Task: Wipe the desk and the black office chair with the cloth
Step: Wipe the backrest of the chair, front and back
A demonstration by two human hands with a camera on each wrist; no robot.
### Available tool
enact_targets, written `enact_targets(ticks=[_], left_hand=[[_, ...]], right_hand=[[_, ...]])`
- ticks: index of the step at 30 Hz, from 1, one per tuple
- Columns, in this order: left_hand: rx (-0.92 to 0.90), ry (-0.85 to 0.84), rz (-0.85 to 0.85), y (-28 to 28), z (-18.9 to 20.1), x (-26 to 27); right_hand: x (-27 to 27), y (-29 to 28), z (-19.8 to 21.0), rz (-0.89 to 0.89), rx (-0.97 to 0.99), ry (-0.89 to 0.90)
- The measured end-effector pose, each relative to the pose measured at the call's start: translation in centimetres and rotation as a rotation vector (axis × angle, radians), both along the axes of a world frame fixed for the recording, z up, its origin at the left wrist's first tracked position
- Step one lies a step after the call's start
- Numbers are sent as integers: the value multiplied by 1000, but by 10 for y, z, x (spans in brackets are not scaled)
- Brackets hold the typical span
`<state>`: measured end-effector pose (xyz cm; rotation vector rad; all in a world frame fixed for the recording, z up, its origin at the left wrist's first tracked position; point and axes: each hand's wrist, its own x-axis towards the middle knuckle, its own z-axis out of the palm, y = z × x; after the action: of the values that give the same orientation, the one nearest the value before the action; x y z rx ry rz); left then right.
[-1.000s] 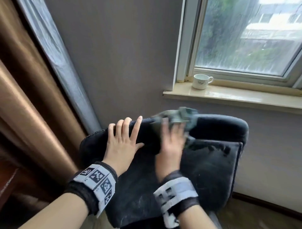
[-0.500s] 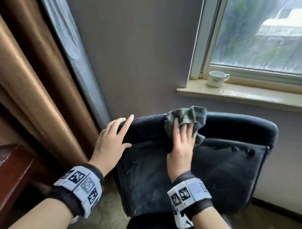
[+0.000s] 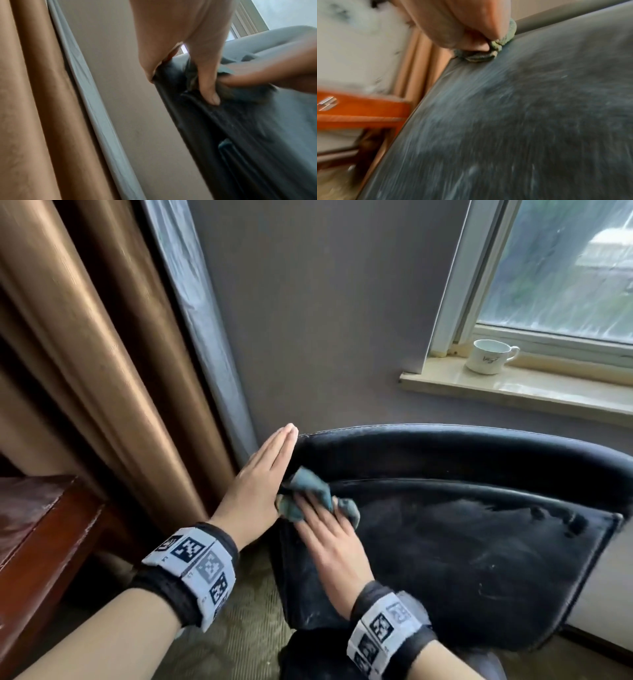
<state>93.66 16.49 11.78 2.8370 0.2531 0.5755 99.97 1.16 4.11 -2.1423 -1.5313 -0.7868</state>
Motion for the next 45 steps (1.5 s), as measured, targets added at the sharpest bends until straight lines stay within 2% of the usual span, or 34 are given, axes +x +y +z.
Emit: enact_targets(ticks=[2, 4, 6, 8, 10, 11, 14, 16, 17, 20, 22, 24, 25, 27, 29, 32, 34, 36, 38, 41, 42, 43, 45], left_hand=[[9, 14, -22, 2, 4, -4], [32, 56, -51, 2, 5, -3], [67, 47, -66, 4, 1, 3], [59, 56, -77, 7, 1, 8], [48, 35, -115, 11, 3, 14], [34, 29, -126, 13, 5, 15], [10, 61, -128, 12, 5, 16], [15, 32, -112, 10, 1, 17], [18, 19, -111, 9, -1, 18], [45, -18, -107, 10, -5, 16], [68, -54, -117, 10, -11, 11], [72, -114, -116, 7, -25, 4], [69, -128, -108, 4, -36, -2], [100, -68, -80, -4, -63, -14], [134, -3, -63, -10, -87, -25], [93, -19, -71, -12, -99, -30], [8, -80, -48, -16, -94, -28], [-111, -94, 18, -21, -91, -24], [-116, -82, 19, -23, -91, -22], [11, -64, -91, -24, -91, -20], [50, -63, -114, -25, -91, -19], [101, -64, -123, -27, -90, -18], [226, -76, -115, -29, -89, -11]], right_hand=[[3, -7, 0, 79, -149, -76], [21, -15, 16, 88, -199, -148], [42, -18, 40, 74, -162, -175], [52, -18, 44, 90, -118, -141], [44, -19, 16, 156, -125, -139], [38, -23, -11, 200, -178, -169], [18, -55, -90, 241, -458, -188], [19, -64, -103, 214, -478, -196], [22, -64, -98, 208, -437, -205], [37, -45, -38, 158, -257, -226], [42, -32, -17, 94, -179, -216], [32, -25, -27, 65, -154, -180], [25, -25, -46, 85, -181, -180], [12, -34, -86, 141, -325, -206], [13, -42, -98, 160, -445, -250], [26, -36, -66, 194, -323, -307], [41, -21, -31, 106, -212, -338], [45, -9, -19, 8, -154, -311], [33, -12, -44, 28, -205, -272], [9, -49, -128, 120, -514, -271], [4, -62, -145, 134, -596, -248], [4, -68, -152, 154, -615, -246], [15, -67, -139, 177, -556, -276]])
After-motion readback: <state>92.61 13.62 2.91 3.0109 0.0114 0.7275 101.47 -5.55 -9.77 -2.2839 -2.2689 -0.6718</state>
